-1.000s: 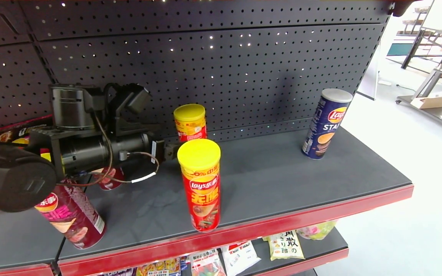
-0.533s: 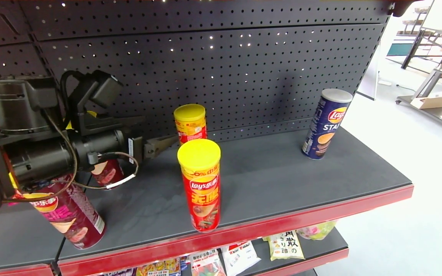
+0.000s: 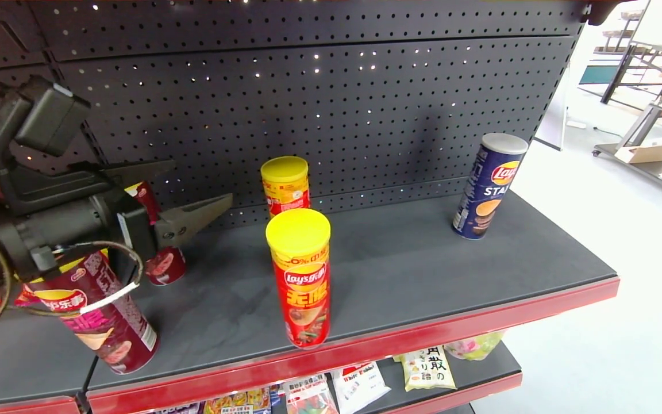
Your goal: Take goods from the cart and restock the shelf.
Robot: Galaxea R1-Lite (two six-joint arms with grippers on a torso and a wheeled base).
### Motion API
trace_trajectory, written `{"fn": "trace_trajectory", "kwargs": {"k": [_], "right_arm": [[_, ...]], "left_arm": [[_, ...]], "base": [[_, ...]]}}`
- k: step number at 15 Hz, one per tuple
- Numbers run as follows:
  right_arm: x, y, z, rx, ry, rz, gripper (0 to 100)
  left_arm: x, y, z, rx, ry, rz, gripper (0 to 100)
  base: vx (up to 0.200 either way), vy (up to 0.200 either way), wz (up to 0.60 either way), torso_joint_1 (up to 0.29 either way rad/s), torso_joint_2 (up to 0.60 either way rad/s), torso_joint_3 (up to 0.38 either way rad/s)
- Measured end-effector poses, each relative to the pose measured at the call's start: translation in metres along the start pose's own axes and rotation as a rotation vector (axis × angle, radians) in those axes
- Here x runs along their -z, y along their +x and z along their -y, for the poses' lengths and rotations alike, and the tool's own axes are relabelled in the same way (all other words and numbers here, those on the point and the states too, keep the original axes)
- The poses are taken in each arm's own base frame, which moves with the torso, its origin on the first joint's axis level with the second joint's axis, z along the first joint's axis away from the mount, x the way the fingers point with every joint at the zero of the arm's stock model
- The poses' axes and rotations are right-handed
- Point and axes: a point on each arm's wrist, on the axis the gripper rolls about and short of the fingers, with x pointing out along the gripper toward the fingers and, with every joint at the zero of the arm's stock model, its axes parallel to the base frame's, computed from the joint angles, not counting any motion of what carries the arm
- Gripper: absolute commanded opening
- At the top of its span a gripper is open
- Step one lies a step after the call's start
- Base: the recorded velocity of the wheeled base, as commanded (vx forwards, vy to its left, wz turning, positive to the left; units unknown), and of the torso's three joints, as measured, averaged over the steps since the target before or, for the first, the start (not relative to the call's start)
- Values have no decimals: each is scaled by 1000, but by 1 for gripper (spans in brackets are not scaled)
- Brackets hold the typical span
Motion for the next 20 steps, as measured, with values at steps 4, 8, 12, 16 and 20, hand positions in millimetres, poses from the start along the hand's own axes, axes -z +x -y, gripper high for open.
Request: {"fn": "trace_trajectory", "kwargs": {"k": [4, 8, 12, 16, 20], "right_arm": [[0, 0, 0, -1, 0, 0, 100], [0, 0, 0, 0, 0, 0, 100], [0, 0, 0, 0, 0, 0, 100], [0, 0, 0, 0, 0, 0, 100], [0, 0, 0, 0, 0, 0, 100]], "left_arm": [[5, -44, 12, 12, -16, -56, 100], [-2, -86, 22, 4, -6, -12, 100], [4, -149, 36, -126, -27, -8, 100], [45, -214, 54, -408, -141, -129, 100], [81, -240, 78, -682, -193, -179, 100]], "base": [[0, 0, 0, 0, 0, 0], [0, 0, 0, 0, 0, 0], [0, 0, 0, 0, 0, 0], [0, 0, 0, 0, 0, 0], [0, 0, 0, 0, 0, 0]]}}
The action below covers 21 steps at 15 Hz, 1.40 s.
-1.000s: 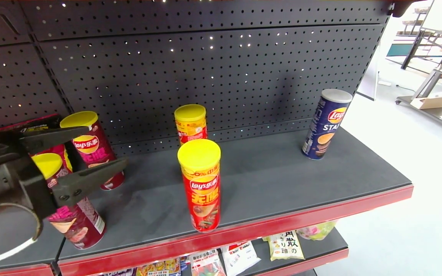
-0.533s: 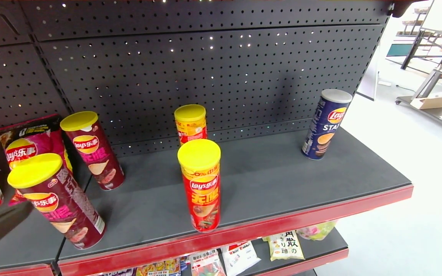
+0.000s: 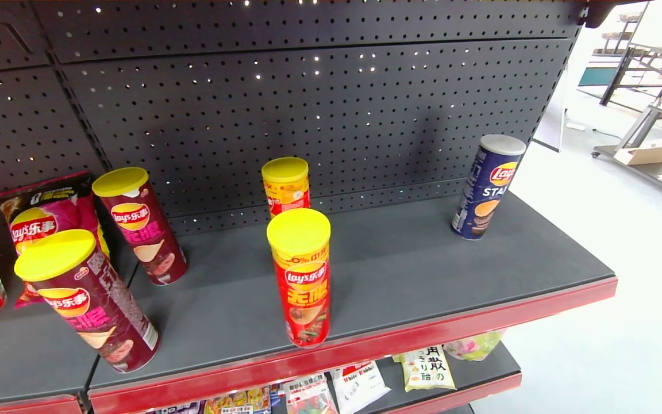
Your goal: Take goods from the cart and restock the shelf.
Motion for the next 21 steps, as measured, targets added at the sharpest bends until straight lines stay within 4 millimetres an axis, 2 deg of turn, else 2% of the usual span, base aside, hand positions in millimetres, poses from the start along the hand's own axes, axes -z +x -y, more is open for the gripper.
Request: {"fn": "trace_trajectory", "kwargs": {"k": [2, 5, 6, 10, 13, 20, 21], "right_arm": [[0, 0, 0, -1, 0, 0, 100], [0, 0, 0, -5, -3, 0, 100], [0, 0, 0, -7, -3, -1, 100], [0, 0, 0, -10, -6, -1, 100], [0, 0, 0, -11, -5, -1, 100], [-1, 0, 0, -40, -26, 2, 100], [-7, -1, -1, -64, -22, 18, 100]], "left_arm": [[23, 2, 6, -32, -31, 12, 100], [38, 5, 10, 223, -33, 114, 100], [42, 6, 10, 235, -23, 114, 100], [70, 24, 9, 99, 35, 110, 100], [80, 34, 10, 80, 40, 137, 100], [83, 36, 10, 64, 23, 128, 100], [84, 36, 10, 61, 21, 128, 100]], "base": [[0, 0, 0, 0, 0, 0], [0, 0, 0, 0, 0, 0], [0, 0, 0, 0, 0, 0], [0, 0, 450, -1, 3, 2], [0, 0, 200, 2, -1, 1], [0, 0, 0, 0, 0, 0], [0, 0, 0, 0, 0, 0]]}}
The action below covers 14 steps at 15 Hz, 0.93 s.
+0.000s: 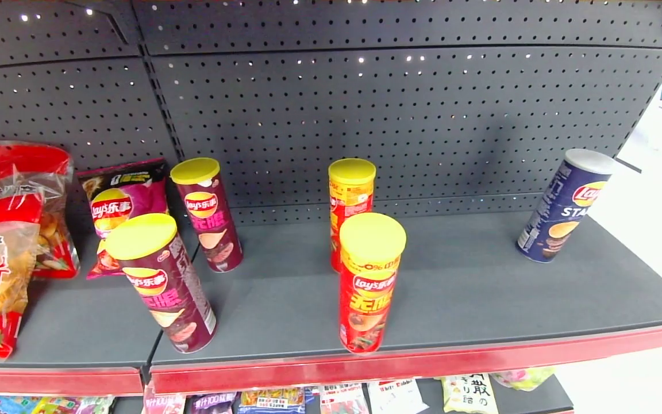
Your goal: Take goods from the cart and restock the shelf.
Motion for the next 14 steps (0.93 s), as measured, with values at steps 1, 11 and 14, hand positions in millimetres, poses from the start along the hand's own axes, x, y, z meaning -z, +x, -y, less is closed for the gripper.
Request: {"fn": "trace_trajectory", "kwargs": {"k": [1, 11, 14], "right_arm": [[-16, -2, 0, -20, 14, 30, 100], [-118, 156, -24, -181, -44, -288, 100], [-98, 196, -63, -296, -114, -404, 100]], "left_arm": [[0, 0, 0, -1, -2, 0, 100], [0, 0, 0, -1, -4, -1, 100], [0, 0, 0, 0, -5, 0, 100]], "base": [[0, 0, 0, 0, 0, 0], [0, 0, 0, 0, 0, 0], [0, 0, 0, 0, 0, 0]]}}
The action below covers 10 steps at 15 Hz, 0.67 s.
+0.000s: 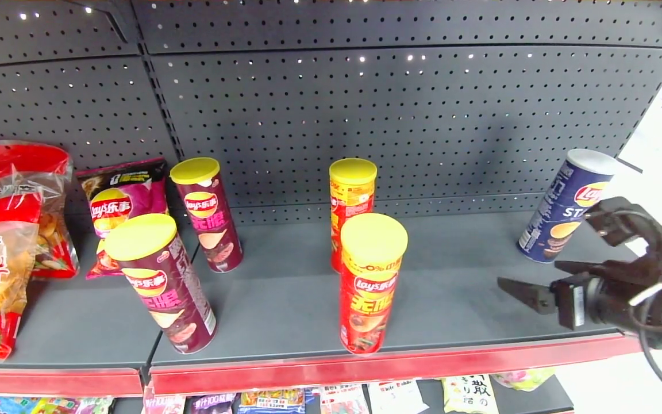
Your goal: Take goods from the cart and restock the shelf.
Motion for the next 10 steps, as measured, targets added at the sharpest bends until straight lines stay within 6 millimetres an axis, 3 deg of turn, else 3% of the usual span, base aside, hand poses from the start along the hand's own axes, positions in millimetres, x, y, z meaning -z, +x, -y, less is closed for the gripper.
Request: {"fn": "trace_trajectory", "kwargs": {"k": [5, 10], "right_arm": [[-7, 52, -29, -54, -62, -53, 100], [-2, 65, -58, -136, -98, -92, 100]], "left_arm": [[0, 0, 0, 8, 4, 1, 100], [0, 0, 0, 6, 3, 0, 100]], "base": [[0, 0, 0, 0, 0, 0], [0, 0, 0, 0, 0, 0]]}}
